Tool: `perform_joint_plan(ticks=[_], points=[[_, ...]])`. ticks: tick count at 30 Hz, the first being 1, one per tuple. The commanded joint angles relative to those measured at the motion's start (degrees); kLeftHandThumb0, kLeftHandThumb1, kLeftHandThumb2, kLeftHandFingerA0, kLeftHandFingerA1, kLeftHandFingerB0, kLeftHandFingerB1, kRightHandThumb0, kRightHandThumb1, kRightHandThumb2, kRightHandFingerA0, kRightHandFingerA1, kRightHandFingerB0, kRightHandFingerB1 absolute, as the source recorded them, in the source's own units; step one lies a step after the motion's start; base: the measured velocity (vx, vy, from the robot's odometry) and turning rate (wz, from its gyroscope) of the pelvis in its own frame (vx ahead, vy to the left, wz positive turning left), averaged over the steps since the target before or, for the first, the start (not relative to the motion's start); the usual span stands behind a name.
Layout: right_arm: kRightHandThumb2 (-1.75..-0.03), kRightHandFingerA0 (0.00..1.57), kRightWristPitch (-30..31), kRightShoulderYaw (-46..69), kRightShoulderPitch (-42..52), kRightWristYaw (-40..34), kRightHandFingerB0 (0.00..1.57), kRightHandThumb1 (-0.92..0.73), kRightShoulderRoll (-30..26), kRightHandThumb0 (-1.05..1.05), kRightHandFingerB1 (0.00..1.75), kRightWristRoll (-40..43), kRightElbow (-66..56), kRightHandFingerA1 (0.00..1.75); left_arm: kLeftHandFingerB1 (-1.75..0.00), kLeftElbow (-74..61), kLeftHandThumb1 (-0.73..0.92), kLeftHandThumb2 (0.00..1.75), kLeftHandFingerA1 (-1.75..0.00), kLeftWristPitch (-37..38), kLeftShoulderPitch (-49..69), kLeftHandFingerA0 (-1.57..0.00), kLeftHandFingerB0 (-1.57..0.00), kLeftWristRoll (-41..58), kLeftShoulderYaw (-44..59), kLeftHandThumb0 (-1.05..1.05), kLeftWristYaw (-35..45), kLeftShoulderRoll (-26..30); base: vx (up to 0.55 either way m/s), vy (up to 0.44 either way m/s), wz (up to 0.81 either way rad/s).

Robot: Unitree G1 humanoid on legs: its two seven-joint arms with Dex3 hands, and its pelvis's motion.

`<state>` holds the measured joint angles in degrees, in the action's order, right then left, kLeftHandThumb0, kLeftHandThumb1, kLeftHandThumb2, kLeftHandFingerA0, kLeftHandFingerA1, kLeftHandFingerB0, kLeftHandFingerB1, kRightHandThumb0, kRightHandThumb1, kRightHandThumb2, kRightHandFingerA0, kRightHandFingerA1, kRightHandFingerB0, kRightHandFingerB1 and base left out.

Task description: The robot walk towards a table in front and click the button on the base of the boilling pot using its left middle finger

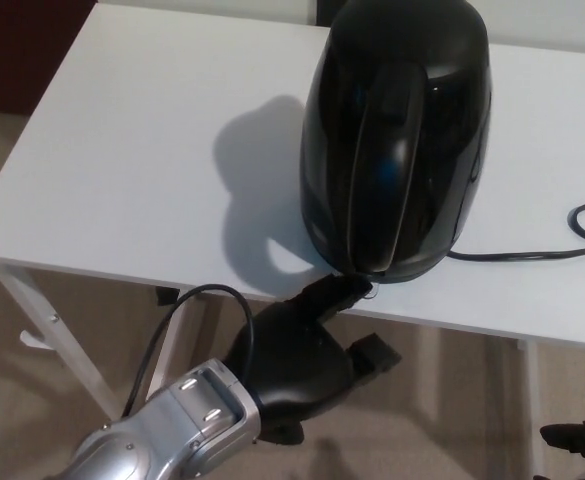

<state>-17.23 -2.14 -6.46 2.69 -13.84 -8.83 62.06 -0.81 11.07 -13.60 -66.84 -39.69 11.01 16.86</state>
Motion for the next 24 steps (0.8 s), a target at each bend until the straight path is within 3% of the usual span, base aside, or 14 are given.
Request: perform_joint_plan(ticks=[1,2,3,4,7,9,10,12,16,17,18,20,21,24], points=[[-0.8,0.6,0.32,0.2,-0.32,0.65,0.35,-0.49,-0.56,-0.44,0.51,0.28,-0.45,0.63,-0.49,0.88,0.25,0.86,-0.5,-1.51,0.94,-0.06,-0.06,-1.18,-0.97,-0.32,-0.13,0.24,0.0,0.0,0.0],[-0.57,0.67,0.39,0.28,-0.31,0.62,0.41,-0.62,-0.51,-0.37,0.41,0.36,-0.52,0.53,-0.28,0.82,0.5,0.56,-0.3,-1.64,0.96,-0.22,-0.18,-1.02,-1.06,-0.64,0.14,0.17,0.0,0.0,0.0],[-0.57,0.67,0.45,0.37,-0.28,0.64,0.41,-0.62,-0.48,-0.37,0.41,0.47,-0.57,0.53,-0.28,0.75,0.5,0.56,-0.3,-1.69,1.0,-0.22,-0.18,-0.84,-1.11,-0.64,0.39,0.11,0.0,0.0,0.0],[-0.58,0.68,0.51,0.41,-0.27,0.74,0.41,-0.61,-0.44,-0.37,0.41,0.54,-0.67,0.54,-0.49,0.73,0.25,0.87,-0.5,-1.63,1.03,-0.06,-0.06,-0.73,-1.2,-0.32,0.39,0.14,0.0,0.0,0.0],[-0.8,0.59,0.0,0.59,-0.27,1.19,0.35,-0.49,-0.43,-0.43,0.52,0.74,-0.4,0.62,-0.5,2.04,0.24,0.86,-0.5,-1.05,1.21,-0.07,-0.07,-1.47,-2.19,-0.31,-1.76,0.09,0.0,0.0,0.0],[-0.8,0.6,-0.09,0.57,-0.18,1.24,0.36,-0.49,-0.42,-0.43,0.52,0.67,-0.56,0.63,-0.28,2.49,0.51,0.56,-0.31,-1.14,1.32,-0.24,-0.2,-2.1,-2.76,-0.64,-2.49,0.07,0.0,0.0,0.0],[-0.8,0.6,0.06,0.63,-0.11,1.36,0.36,-0.49,-0.41,-0.43,0.52,0.75,-0.76,0.63,-0.5,2.58,0.25,0.86,-0.5,-1.2,1.41,-0.07,-0.07,-1.71,-2.94,-0.31,-2.11,-0.06,0.0,0.0,0.0],[-0.79,0.61,0.29,0.59,-0.19,1.37,0.36,-0.49,-0.52,-0.43,0.52,0.65,-0.98,0.63,-0.49,2.4,0.27,0.87,-0.5,-1.58,1.53,-0.06,-0.06,-1.34,-3.29,-0.32,-0.94,-0.27,0.0,0.0,0.0],[-0.8,0.62,0.04,0.58,-0.34,1.24,0.37,-0.49,-0.48,-0.43,0.52,0.52,-0.97,0.63,-0.5,2.47,0.26,0.87,-0.5,-1.89,1.58,-0.06,-0.06,-0.89,-3.68,-0.31,-0.53,-0.32,0.0,0.0,0.0],[-0.8,0.62,-0.32,0.51,-0.36,1.19,0.37,-0.49,-0.54,-0.44,0.52,0.4,-0.78,0.63,-0.28,2.41,0.51,0.56,-0.3,-1.99,1.58,-0.22,-0.18,-0.99,-3.82,-0.62,-0.38,-0.25,0.0,0.0,0.0],[-0.8,0.6,-0.42,0.52,-0.42,1.26,0.36,-0.49,-0.6,-0.44,0.52,0.39,-0.64,0.62,-0.49,2.42,0.26,0.87,-0.5,-2.05,1.54,-0.06,-0.06,-1.11,-3.93,-0.31,-0.42,-0.23,0.0,0.0,0.0],[-0.8,0.57,0.12,0.9,-0.41,1.95,0.36,-0.49,-0.48,-0.44,0.51,0.98,-0.66,0.61,-0.49,2.08,0.27,0.87,-0.5,-2.27,1.75,-0.06,-0.06,-1.2,-4.08,-0.31,-0.34,-0.05,0.0,0.0,0.0],[-0.58,0.62,0.08,0.87,-0.26,1.89,0.42,-0.62,-0.43,-0.37,0.41,0.93,-0.58,0.51,-0.36,2.03,0.44,0.73,-0.39,-1.98,2.07,-0.19,-0.15,-1.07,-4.07,-0.67,-1.28,0.16,0.0,0.0,0.0],[-0.8,0.58,-0.17,0.95,-0.02,1.91,0.36,-0.5,-0.54,-0.43,0.52,0.95,-0.95,0.62,-0.27,0.97,0.51,0.56,-0.3,-2.07,1.99,-0.22,-0.16,-0.58,-3.7,-0.63,-0.38,0.48,0.0,0.0,0.0]])
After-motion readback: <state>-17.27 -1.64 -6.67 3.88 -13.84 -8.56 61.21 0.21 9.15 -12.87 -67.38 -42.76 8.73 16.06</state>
